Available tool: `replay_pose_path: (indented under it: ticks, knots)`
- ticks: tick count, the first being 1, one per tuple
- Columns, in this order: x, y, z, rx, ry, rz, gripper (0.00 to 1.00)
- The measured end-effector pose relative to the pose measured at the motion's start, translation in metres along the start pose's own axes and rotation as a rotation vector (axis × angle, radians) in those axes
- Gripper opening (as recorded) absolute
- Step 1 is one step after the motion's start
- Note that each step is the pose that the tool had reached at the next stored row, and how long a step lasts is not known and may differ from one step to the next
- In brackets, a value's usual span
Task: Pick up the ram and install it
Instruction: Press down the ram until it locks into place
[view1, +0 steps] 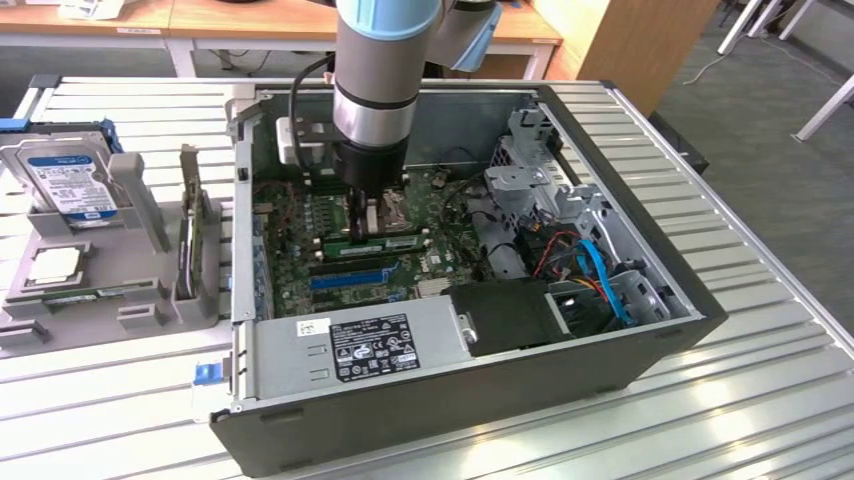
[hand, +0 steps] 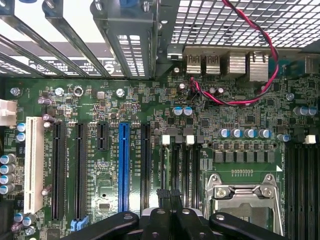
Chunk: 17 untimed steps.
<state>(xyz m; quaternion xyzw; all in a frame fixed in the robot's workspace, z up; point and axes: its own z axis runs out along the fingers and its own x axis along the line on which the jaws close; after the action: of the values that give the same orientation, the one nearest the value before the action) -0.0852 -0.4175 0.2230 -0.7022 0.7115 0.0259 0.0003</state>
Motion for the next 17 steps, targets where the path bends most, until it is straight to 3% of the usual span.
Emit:
replay_pose_path:
  ticks: [17]
  knots:
    - [-0.0002,-0.0002,0.0000,0.0013,-0.0016,0.000,0.10]
